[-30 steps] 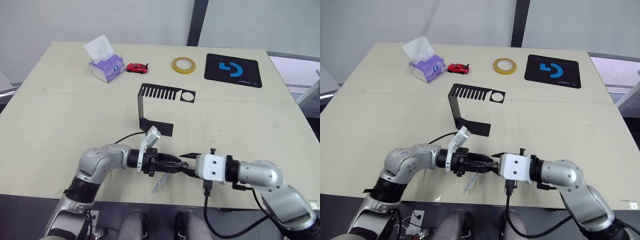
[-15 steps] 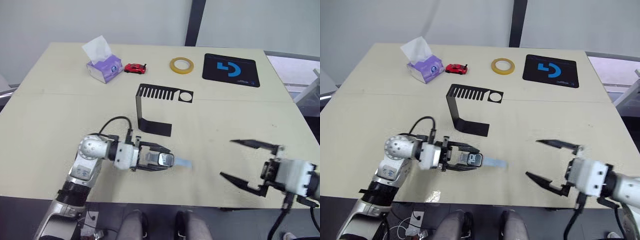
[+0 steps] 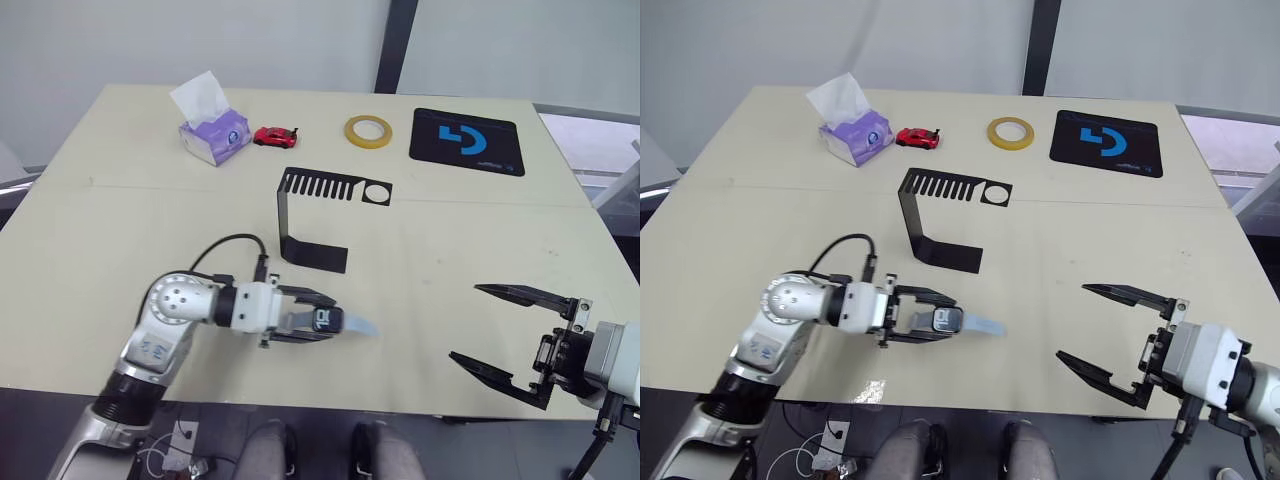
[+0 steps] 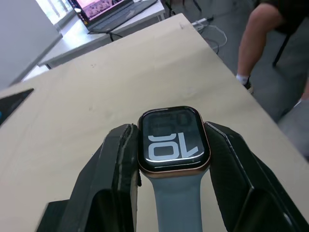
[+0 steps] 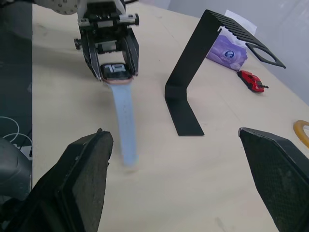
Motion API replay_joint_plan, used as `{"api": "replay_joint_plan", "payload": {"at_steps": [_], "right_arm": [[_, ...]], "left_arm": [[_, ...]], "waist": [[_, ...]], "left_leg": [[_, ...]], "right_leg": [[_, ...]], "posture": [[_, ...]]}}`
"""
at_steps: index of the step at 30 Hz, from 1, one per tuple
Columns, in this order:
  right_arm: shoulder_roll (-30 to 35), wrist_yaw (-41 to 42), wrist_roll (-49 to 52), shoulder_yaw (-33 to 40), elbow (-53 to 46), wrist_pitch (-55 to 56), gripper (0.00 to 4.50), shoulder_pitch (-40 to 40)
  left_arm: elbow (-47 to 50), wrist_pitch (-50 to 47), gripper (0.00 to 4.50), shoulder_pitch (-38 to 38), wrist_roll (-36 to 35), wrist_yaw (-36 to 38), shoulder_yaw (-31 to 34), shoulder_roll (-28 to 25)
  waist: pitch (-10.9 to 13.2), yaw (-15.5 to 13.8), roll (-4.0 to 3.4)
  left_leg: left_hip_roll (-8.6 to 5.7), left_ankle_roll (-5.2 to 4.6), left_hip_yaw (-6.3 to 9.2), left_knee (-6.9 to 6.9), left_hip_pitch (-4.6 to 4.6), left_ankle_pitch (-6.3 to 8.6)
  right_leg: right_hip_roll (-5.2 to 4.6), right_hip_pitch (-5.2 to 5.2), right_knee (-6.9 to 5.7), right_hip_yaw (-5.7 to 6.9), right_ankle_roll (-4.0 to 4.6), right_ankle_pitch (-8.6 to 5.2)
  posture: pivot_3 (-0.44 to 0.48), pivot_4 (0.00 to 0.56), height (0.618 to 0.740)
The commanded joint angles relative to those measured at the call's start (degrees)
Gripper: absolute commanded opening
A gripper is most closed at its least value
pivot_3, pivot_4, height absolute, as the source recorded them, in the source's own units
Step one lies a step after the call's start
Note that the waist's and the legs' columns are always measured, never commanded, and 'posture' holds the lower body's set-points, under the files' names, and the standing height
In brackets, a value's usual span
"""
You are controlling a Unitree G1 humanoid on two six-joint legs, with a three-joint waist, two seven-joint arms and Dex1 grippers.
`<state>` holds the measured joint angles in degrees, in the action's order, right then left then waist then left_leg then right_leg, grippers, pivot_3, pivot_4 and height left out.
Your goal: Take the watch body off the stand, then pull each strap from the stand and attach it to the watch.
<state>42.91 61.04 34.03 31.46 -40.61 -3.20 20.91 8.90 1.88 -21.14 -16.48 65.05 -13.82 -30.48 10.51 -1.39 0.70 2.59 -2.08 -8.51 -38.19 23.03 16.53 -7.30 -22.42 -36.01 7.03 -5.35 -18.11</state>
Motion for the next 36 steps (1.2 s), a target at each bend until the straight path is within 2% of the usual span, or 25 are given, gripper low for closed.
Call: {"api": "replay_joint_plan", "payload": {"at_steps": [1, 7, 10, 14, 21, 24, 26, 28, 30, 36], "right_arm": [[1.09, -0.76, 1.76, 0.17, -2.68, -1.18, 4.45, 0.01], [1.20, -0.65, 1.50, 0.09, -4.26, -1.98, 4.45, 1.60], [1.29, -0.72, 1.39, 0.35, -4.37, -2.11, 4.45, 2.28], [1.63, -0.70, 1.25, 0.27, -4.30, -2.27, 4.45, 2.53], [2.29, -0.03, 1.70, -0.82, -3.92, -3.02, 4.45, 3.11], [2.45, 0.29, 1.67, -0.90, -3.37, -3.15, 4.45, 3.03], [2.44, 0.97, 1.66, -0.92, -2.67, -2.98, 4.50, 3.26], [2.97, 2.00, 1.72, -0.80, -2.02, -2.96, 4.50, 3.11], [3.69, 2.98, 2.02, 0.33, -0.49, -3.02, 4.50, 2.40], [5.67, 8.29, 2.03, 4.71, 5.09, -1.90, 4.50, 3.30]], "left_arm": [[-0.48, -3.94, 1.65, -0.85, 4.31, -4.23, -3.81, 2.90], [-5.44, -3.43, 1.65, -1.59, 10.01, -6.68, -7.81, 5.99], [-4.81, -3.39, 1.65, 0.07, 10.70, -5.56, -8.99, 5.24], [-4.19, -2.34, 1.65, 2.07, 12.12, -6.10, -8.59, 3.54], [-7.17, -2.07, 1.65, 1.19, 16.55, -9.92, -10.01, 5.96], [-6.77, -3.10, 1.65, 1.34, 14.95, -9.95, -8.83, 6.27], [-5.47, -4.40, 2.70, 1.79, 12.73, -10.38, -6.96, 6.53], [-4.19, -4.10, 3.43, 2.30, 10.92, -8.93, -5.85, 5.51], [-2.53, -2.72, 4.39, 3.70, 7.89, -6.62, -3.75, 3.64], [1.07, 0.93, 4.45, 11.85, -3.57, 0.86, 11.21, -7.03]], "waist": [[0.00, -0.01, 0.00], [0.00, -0.02, 0.00], [0.00, -0.02, 0.00], [0.00, 0.05, 0.00], [-0.01, -0.16, 0.00], [-0.01, -0.08, 0.00], [-0.01, -0.09, 0.00], [-0.01, -0.03, 0.00], [-0.01, 0.11, 0.00], [-0.01, 0.38, 0.00]], "left_leg": [[-0.01, 0.01, 0.00, 0.00, -0.01, 0.00], [0.01, 0.01, 0.00, 0.00, 0.00, 0.00], [0.02, 0.01, 0.00, 0.01, 0.00, 0.00], [0.03, 0.01, 0.00, 0.01, 0.00, 0.00], [-0.07, -0.11, 0.01, -0.03, 0.01, 0.05], [-0.05, -0.10, 0.01, -0.02, 0.00, 0.04], [-0.04, -0.09, 0.02, -0.02, 0.00, 0.04], [-0.04, -0.09, 0.02, -0.02, 0.00, 0.04], [-0.01, -0.08, 0.02, -0.02, 0.00, 0.04], [0.07, 0.01, 0.01, 0.02, -0.03, 0.00]], "right_leg": [[0.04, 0.00, 0.00, 0.00, 0.00, 0.00], [0.16, -0.02, 0.01, -0.02, 0.00, 0.00], [-0.03, -0.03, 0.02, -0.01, 0.00, 0.00], [-0.10, -0.03, 0.01, -0.01, 0.01, 0.00], [-0.22, 0.00, 0.02, 0.00, 0.00, 0.00], [-0.22, 0.00, 0.01, 0.00, 0.00, 0.00], [-0.21, 0.00, 0.00, 0.01, 0.00, 0.00], [-0.21, 0.00, 0.00, 0.01, 0.00, 0.00], [-0.19, -0.01, 0.00, 0.01, 0.00, 0.00], [-0.16, -0.04, -0.01, 0.02, 0.02, -0.01]], "posture": [[0.000, 0.150, 0.740], [0.000, 0.150, 0.740], [0.000, 0.150, 0.740], [0.000, 0.150, 0.740], [0.000, 0.150, 0.740], [0.000, 0.150, 0.740], [0.000, 0.150, 0.740], [0.000, 0.150, 0.740], [0.000, 0.150, 0.740], [0.000, 0.150, 0.740]]}}
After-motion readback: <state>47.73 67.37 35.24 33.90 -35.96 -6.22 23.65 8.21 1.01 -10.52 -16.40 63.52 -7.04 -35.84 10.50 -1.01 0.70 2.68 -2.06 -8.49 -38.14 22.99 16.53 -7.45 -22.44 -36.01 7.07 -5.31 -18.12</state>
